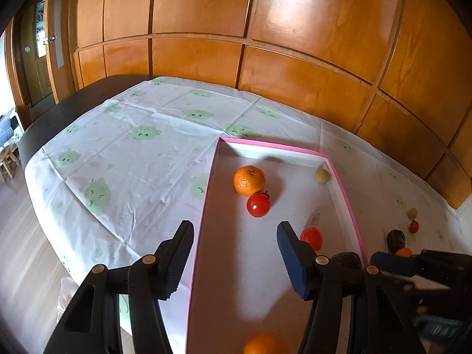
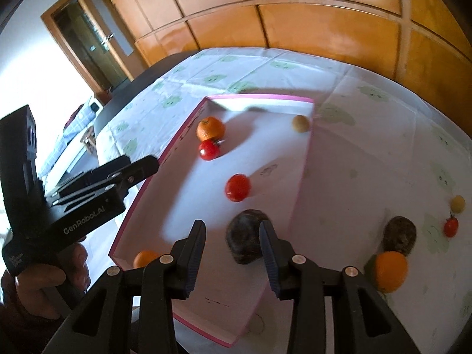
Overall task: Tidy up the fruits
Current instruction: 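Carry the orange into the tray and open the right tool, then reach the left tool to the fruit pile and grasp a leafy orange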
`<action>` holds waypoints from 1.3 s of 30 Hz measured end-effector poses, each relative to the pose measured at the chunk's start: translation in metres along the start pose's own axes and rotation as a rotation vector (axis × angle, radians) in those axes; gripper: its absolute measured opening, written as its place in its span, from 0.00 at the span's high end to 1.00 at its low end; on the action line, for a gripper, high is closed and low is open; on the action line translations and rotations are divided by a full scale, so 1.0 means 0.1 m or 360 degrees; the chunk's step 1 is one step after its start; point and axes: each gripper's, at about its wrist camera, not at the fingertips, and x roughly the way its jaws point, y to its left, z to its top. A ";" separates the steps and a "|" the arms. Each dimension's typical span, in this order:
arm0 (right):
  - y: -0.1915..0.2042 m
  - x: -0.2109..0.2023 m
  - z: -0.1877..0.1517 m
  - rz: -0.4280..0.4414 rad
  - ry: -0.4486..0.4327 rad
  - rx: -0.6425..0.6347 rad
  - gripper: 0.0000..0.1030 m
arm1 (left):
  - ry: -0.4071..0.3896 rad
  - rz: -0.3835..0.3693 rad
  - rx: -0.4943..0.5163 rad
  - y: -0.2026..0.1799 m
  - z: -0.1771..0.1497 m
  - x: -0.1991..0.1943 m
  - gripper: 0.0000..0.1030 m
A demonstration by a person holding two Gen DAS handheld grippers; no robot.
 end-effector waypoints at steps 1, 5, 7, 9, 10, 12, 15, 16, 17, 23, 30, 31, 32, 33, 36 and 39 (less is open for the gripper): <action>-0.04 -0.03 -0.01 -0.0009 -0.0009 0.0015 0.63 | 0.0001 -0.0002 0.0003 -0.01 0.00 0.00 0.42; -0.16 -0.10 -0.04 -0.0040 -0.0027 0.0058 0.63 | 0.0002 -0.0014 0.0019 -0.05 0.00 0.00 0.42; -0.22 -0.15 -0.07 -0.0052 -0.0034 0.0072 0.63 | 0.0002 -0.0023 0.0030 -0.07 0.00 -0.01 0.42; -0.29 -0.19 -0.09 -0.0065 -0.0044 0.0085 0.63 | 0.0002 -0.0030 0.0041 -0.10 0.00 -0.01 0.42; -0.33 -0.23 -0.11 -0.0078 -0.0049 0.0090 0.63 | 0.0001 -0.0031 0.0046 -0.11 -0.01 -0.01 0.42; -0.39 -0.28 -0.13 -0.0112 -0.0057 0.0090 0.63 | 0.0000 -0.0037 0.0059 -0.14 -0.01 -0.02 0.42; -0.53 -0.38 -0.15 -0.0170 -0.0073 0.0105 0.63 | 0.0000 -0.0047 0.0080 -0.19 -0.02 -0.02 0.42; -0.59 -0.43 -0.16 -0.0180 -0.0084 0.0120 0.63 | 0.0001 -0.0050 0.0085 -0.20 -0.02 -0.02 0.42; -0.66 -0.48 -0.17 -0.0196 -0.0095 0.0138 0.63 | 0.0002 -0.0055 0.0093 -0.22 -0.03 -0.02 0.42; -1.02 -0.73 -0.22 -0.0303 -0.0151 0.0236 0.63 | 0.0007 -0.0073 0.0142 -0.32 -0.04 -0.03 0.42; -1.36 -0.93 -0.35 -0.0434 -0.0162 0.0291 0.63 | 0.0024 -0.0109 0.0217 -0.49 -0.08 -0.03 0.42; -1.41 -0.97 -0.38 -0.0469 -0.0161 0.0290 0.63 | 0.0029 -0.0116 0.0227 -0.52 -0.08 -0.03 0.42; -1.44 -0.99 -0.40 -0.0491 -0.0160 0.0290 0.63 | 0.0036 -0.0130 0.0239 -0.55 -0.09 -0.03 0.42; -1.49 -1.03 -0.42 -0.0511 -0.0158 0.0293 0.63 | 0.0046 -0.0147 0.0253 -0.58 -0.10 -0.02 0.42; -1.68 -1.12 -0.47 -0.0583 -0.0155 0.0318 0.63 | 0.0068 -0.0187 0.0297 -0.68 -0.13 -0.02 0.41; -1.88 -1.21 -0.52 -0.0652 -0.0160 0.0365 0.63 | 0.0080 -0.0229 0.0341 -0.78 -0.16 -0.03 0.40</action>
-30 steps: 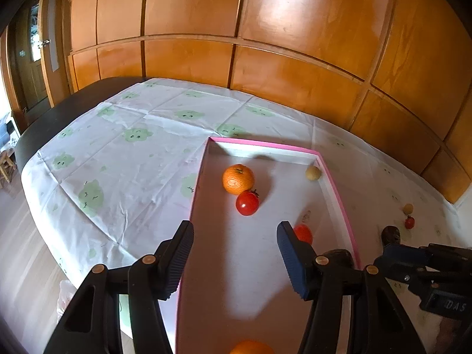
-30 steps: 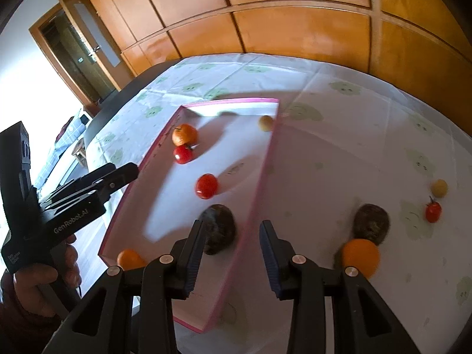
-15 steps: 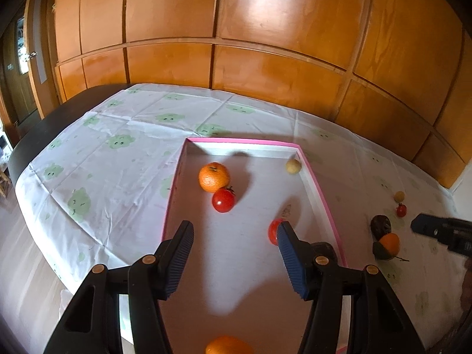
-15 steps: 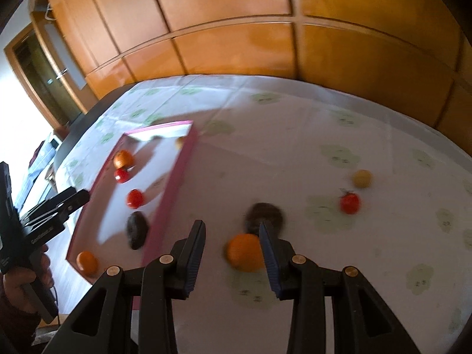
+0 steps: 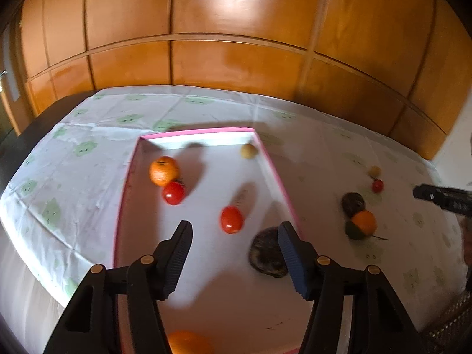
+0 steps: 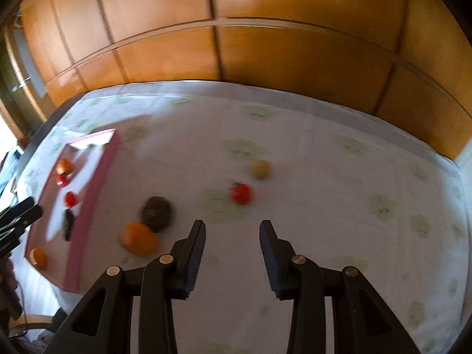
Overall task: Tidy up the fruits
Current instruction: 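Reach the left tool to the fruit pile and grasp a leafy orange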
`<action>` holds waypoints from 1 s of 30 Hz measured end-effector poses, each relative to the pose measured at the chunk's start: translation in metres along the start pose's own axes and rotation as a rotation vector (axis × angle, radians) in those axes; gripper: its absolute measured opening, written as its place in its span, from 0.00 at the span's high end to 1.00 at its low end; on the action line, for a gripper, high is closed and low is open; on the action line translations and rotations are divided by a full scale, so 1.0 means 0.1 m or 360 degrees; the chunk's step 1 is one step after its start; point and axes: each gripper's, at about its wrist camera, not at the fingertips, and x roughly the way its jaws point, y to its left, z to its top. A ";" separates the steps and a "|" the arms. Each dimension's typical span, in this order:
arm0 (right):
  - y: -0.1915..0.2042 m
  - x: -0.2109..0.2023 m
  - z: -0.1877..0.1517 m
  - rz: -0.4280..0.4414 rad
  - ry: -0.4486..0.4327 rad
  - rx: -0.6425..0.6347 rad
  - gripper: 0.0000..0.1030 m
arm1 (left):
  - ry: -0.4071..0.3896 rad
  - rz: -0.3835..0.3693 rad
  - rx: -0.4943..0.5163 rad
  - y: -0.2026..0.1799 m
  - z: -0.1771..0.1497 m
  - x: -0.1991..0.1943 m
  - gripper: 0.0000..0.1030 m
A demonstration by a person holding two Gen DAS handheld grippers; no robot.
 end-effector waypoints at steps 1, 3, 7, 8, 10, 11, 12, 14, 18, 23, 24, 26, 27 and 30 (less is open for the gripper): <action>-0.11 0.02 -0.01 -0.0040 0.0001 0.0030 0.63 | 0.0003 -0.0009 0.0013 -0.03 0.00 0.00 0.40; -0.28 0.05 -0.03 -0.0081 0.0005 0.0094 0.63 | 0.0013 -0.0041 0.0042 -0.10 0.00 0.01 0.40; -0.63 0.20 -0.11 -0.0114 0.0094 0.0319 0.63 | 0.0024 -0.0088 0.0102 -0.25 0.01 0.00 0.40; -0.67 0.21 -0.11 -0.0111 0.0094 0.0346 0.63 | 0.0028 -0.0113 0.0121 -0.30 0.01 0.00 0.40; -0.71 0.19 -0.10 -0.0092 0.0082 0.0375 0.63 | 0.0028 -0.0163 0.0177 -0.43 0.02 -0.01 0.40; -0.72 0.18 -0.10 -0.0090 0.0081 0.0388 0.63 | 0.0028 -0.0187 0.0206 -0.50 0.02 -0.01 0.40; -0.73 0.18 -0.10 -0.0088 0.0085 0.0397 0.63 | 0.0032 -0.0208 0.0230 -0.55 0.02 -0.01 0.40; -0.73 0.19 -0.11 -0.0092 0.0099 0.0402 0.63 | 0.0056 -0.0252 0.0271 -0.68 0.00 0.02 0.40; -0.72 0.20 -0.12 -0.0097 0.0110 0.0405 0.63 | 0.0107 -0.0316 0.0351 -0.93 -0.03 0.09 0.39; -0.73 0.20 -0.12 -0.0097 0.0112 0.0426 0.63 | 0.0156 -0.0385 0.0431 -1.16 -0.07 0.16 0.37; -0.73 0.19 -0.12 -0.0098 0.0111 0.0429 0.63 | 0.0170 -0.0398 0.0438 -1.20 -0.08 0.17 0.37; -0.73 0.21 -0.12 -0.0098 0.0111 0.0432 0.63 | 0.0189 -0.0413 0.0447 -1.26 -0.08 0.21 0.37; -0.73 0.21 -0.12 -0.0096 0.0112 0.0433 0.63 | 0.0195 -0.0417 0.0452 -1.29 -0.08 0.23 0.37; -0.73 0.22 -0.12 -0.0095 0.0116 0.0426 0.63 | 0.0219 -0.0432 0.0457 -1.37 -0.06 0.31 0.37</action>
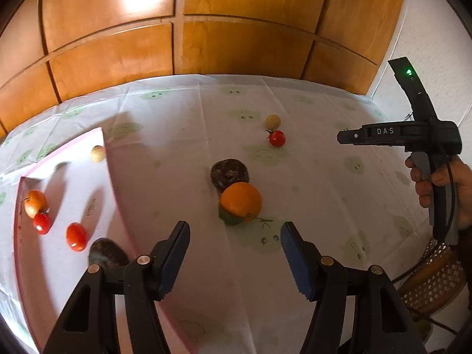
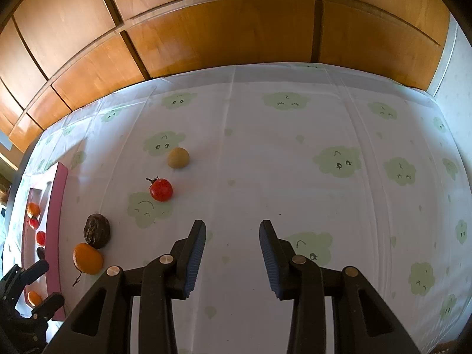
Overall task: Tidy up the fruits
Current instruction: 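Reach the left tool to the fruit pile and grasp a leafy orange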
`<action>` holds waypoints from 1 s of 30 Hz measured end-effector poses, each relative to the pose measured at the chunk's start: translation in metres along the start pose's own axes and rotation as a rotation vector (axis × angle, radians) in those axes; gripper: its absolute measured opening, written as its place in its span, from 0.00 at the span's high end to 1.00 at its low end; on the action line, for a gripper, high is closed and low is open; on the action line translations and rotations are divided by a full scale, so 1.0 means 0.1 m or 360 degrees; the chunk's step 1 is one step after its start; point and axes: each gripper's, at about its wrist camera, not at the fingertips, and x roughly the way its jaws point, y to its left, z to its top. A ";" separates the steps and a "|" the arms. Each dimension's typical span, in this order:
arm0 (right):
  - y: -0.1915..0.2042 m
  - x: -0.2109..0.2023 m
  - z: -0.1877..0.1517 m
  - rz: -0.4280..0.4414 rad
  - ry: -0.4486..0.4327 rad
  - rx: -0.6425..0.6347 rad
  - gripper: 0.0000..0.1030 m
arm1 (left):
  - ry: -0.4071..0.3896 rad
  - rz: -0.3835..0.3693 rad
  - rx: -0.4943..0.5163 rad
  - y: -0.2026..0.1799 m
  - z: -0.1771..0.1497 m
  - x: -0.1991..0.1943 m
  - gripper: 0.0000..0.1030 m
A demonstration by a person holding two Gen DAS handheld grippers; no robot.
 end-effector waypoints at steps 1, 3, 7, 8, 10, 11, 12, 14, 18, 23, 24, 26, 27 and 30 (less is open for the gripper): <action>0.00 0.00 0.00 0.0001 0.0000 -0.0002 0.63 | 0.0008 -0.0007 -0.0003 -0.01 0.02 0.04 0.37; 0.00 0.00 0.00 0.0004 -0.0001 -0.0006 0.63 | 0.0019 -0.0012 -0.0005 -0.03 0.04 0.09 0.37; 0.00 0.00 0.00 0.0010 -0.0001 -0.0004 0.63 | 0.0036 -0.0022 -0.0016 -0.05 0.10 0.17 0.37; 0.00 0.00 0.00 0.0009 -0.0001 -0.0005 0.63 | 0.0038 -0.0024 -0.0015 -0.05 0.11 0.19 0.37; 0.01 0.00 -0.01 0.0012 0.0002 -0.0008 0.63 | 0.0044 -0.0021 -0.0018 -0.06 0.13 0.23 0.37; 0.01 0.00 -0.01 0.0011 0.0003 -0.0011 0.63 | 0.0054 -0.0024 -0.0026 -0.06 0.14 0.27 0.37; 0.02 0.00 -0.01 0.0010 0.0003 -0.0014 0.63 | 0.0063 -0.0029 -0.0034 -0.06 0.16 0.30 0.37; 0.02 0.00 -0.01 0.0013 0.0002 -0.0015 0.63 | 0.0078 -0.0031 -0.0035 -0.07 0.19 0.36 0.37; 0.01 0.00 0.00 0.0020 0.0004 -0.0007 0.63 | 0.0105 -0.0012 -0.0024 -0.08 0.22 0.48 0.37; 0.01 0.01 0.00 0.0023 0.0009 -0.0009 0.63 | 0.0151 -0.0010 -0.0033 -0.06 0.24 0.62 0.39; 0.01 0.01 0.00 0.0025 0.0010 -0.0010 0.63 | 0.0168 -0.0023 -0.0049 -0.04 0.24 0.66 0.39; 0.02 0.02 0.00 0.0021 0.0012 -0.0011 0.63 | 0.0190 -0.0041 -0.0082 -0.02 0.23 0.72 0.42; 0.02 0.02 0.00 0.0019 0.0015 -0.0012 0.63 | 0.0195 -0.0039 -0.0089 -0.01 0.22 0.74 0.46; 0.02 0.03 0.00 0.0010 0.0017 -0.0012 0.63 | 0.0177 -0.0015 -0.0050 -0.03 0.19 0.74 0.59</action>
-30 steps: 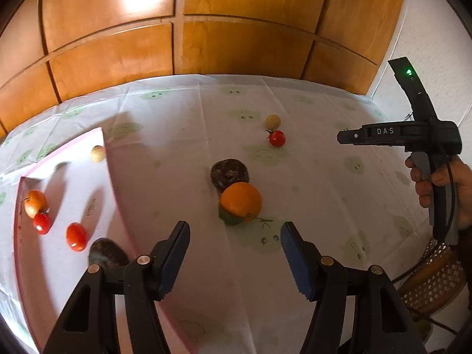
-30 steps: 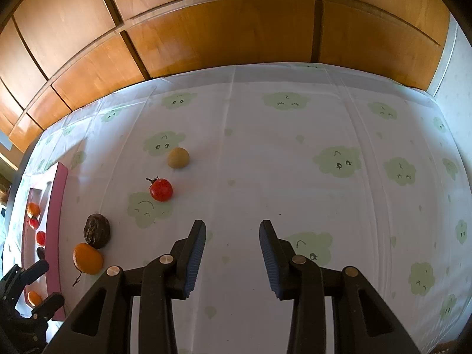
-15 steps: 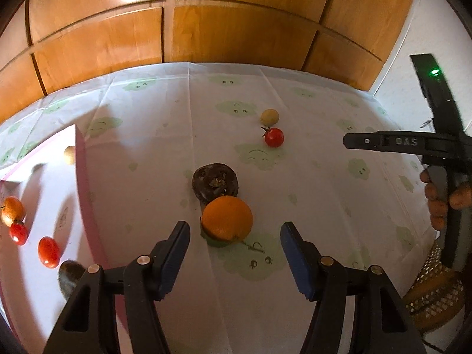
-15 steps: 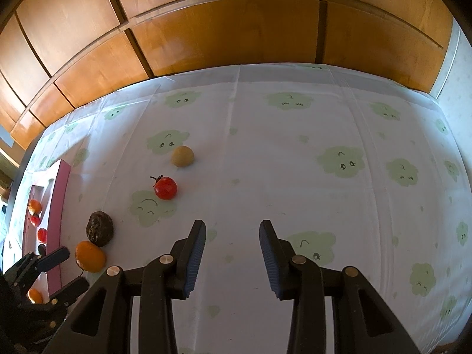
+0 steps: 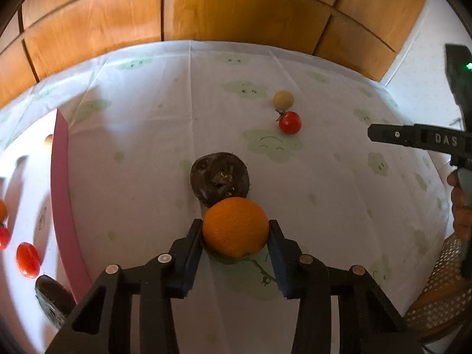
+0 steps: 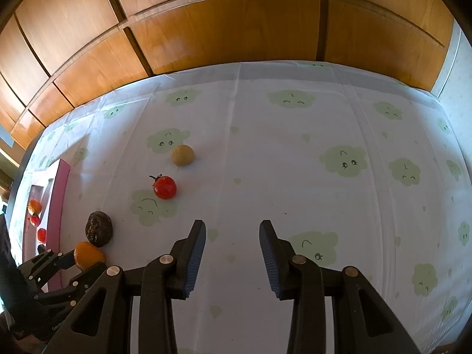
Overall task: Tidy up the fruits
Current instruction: 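Reach the left tool to the fruit pile and grasp a leafy orange, then grasp a red cherry tomato with the right tool while the left tool holds the orange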
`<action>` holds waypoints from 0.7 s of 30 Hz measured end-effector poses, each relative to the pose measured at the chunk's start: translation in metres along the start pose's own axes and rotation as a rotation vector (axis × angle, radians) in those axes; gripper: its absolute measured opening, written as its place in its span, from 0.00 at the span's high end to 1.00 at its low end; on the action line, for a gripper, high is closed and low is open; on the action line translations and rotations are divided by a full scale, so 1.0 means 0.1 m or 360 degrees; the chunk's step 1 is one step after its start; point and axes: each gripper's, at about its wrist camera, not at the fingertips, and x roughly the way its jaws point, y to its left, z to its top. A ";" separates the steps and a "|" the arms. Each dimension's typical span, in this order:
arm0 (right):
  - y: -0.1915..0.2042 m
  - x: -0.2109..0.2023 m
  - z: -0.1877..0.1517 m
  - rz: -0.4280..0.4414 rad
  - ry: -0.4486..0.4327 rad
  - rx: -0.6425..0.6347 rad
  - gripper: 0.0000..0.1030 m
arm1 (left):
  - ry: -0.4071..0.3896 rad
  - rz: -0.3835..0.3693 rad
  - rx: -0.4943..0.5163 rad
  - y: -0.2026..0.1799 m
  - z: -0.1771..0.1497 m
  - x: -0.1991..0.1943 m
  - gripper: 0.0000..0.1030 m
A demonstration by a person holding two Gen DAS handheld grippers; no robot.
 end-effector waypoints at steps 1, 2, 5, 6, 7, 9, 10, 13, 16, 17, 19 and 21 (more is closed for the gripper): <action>0.00 0.00 0.00 -0.0002 0.0000 0.0000 0.63 | -0.0007 0.0000 0.0007 -0.01 -0.02 -0.01 0.59; -0.01 0.01 0.00 -0.0003 0.0002 0.0002 0.63 | -0.0016 -0.0002 0.0010 -0.01 -0.04 -0.03 0.60; -0.01 0.03 0.00 0.0001 0.0010 0.0011 0.63 | -0.0037 0.0003 0.0040 -0.05 -0.13 -0.10 0.60; -0.01 0.03 0.00 0.0004 0.0012 0.0010 0.63 | -0.0044 0.0000 0.0057 -0.07 -0.17 -0.13 0.60; -0.01 0.03 0.00 0.0010 0.0016 0.0006 0.63 | -0.0052 0.0002 0.0069 -0.08 -0.21 -0.16 0.60; 0.00 0.04 0.00 0.0022 0.0020 -0.0001 0.63 | -0.0054 0.0010 0.0091 -0.11 -0.29 -0.20 0.60; 0.01 0.04 -0.01 0.0033 0.0024 -0.0003 0.63 | -0.0046 0.0007 0.0095 -0.12 -0.33 -0.20 0.59; 0.05 0.04 -0.03 0.0083 0.0032 -0.0007 0.63 | -0.0065 0.0017 0.0113 -0.16 -0.38 -0.18 0.59; 0.10 0.05 -0.04 0.0138 0.0043 -0.0004 0.63 | -0.0064 -0.0003 0.0087 -0.14 -0.37 -0.16 0.59; 0.13 0.05 -0.04 0.0159 0.0043 -0.0007 0.63 | -0.0064 -0.0012 0.0078 -0.13 -0.37 -0.15 0.59; 0.20 0.06 -0.03 0.0202 0.0044 -0.0024 0.63 | -0.0063 -0.0025 0.0064 -0.11 -0.37 -0.16 0.59; 0.27 0.09 -0.02 0.0220 0.0051 -0.0041 0.63 | -0.0063 -0.0031 0.0058 -0.11 -0.38 -0.15 0.59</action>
